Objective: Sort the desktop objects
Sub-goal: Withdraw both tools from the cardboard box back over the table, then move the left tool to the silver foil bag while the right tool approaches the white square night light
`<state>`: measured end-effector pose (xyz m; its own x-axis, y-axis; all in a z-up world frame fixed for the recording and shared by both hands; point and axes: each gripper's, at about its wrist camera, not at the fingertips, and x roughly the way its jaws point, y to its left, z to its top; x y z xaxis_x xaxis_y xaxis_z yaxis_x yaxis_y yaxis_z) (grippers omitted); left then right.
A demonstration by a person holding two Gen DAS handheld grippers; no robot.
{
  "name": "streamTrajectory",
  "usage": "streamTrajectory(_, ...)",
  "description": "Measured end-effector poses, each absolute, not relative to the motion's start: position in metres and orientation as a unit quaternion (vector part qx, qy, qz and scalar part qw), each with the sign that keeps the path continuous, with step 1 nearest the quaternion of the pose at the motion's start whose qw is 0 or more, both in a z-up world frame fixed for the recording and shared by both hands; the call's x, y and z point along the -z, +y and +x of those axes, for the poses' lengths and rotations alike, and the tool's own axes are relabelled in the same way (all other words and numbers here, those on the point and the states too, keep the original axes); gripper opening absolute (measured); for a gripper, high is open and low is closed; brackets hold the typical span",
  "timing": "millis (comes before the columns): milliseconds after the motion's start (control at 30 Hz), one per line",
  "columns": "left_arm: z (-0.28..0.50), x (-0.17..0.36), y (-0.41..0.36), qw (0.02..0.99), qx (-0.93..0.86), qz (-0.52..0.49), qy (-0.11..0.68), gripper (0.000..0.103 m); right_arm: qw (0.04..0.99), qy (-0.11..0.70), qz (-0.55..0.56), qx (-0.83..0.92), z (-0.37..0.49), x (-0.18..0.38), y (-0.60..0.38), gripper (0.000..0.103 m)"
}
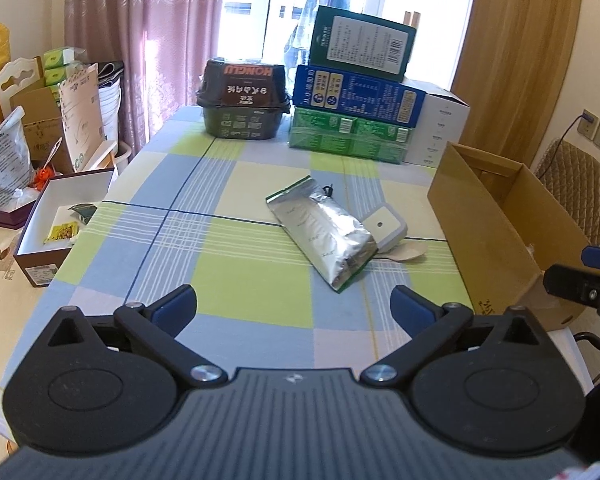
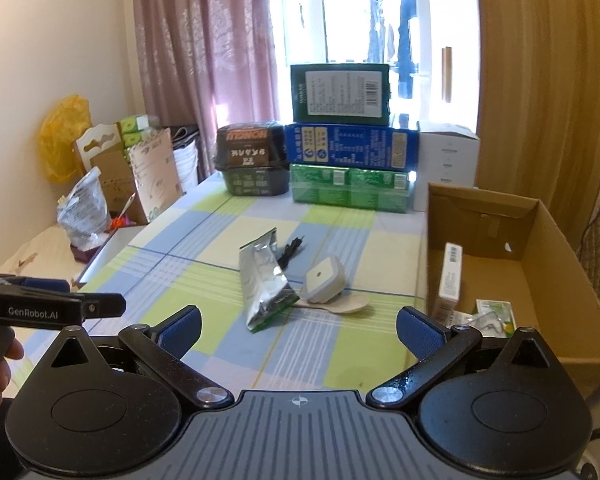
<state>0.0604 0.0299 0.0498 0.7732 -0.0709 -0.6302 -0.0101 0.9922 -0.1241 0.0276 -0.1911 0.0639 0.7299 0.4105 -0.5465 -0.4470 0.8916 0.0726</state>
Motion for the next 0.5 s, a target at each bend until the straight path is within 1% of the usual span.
streamTrajectory(233,0.082,-0.042,0.041,0.936,0.012,-0.066,0.344,0.101,0.924,0.293,-0.044,-0.243,0.053,-0.048,-0.171,0.101)
streamTrajectory(500,0.125,-0.021,0.047,0.929,0.019,-0.073,0.361,0.101,0.916,0.314,-0.054,-0.243,0.102,-0.011,-0.152,0.101)
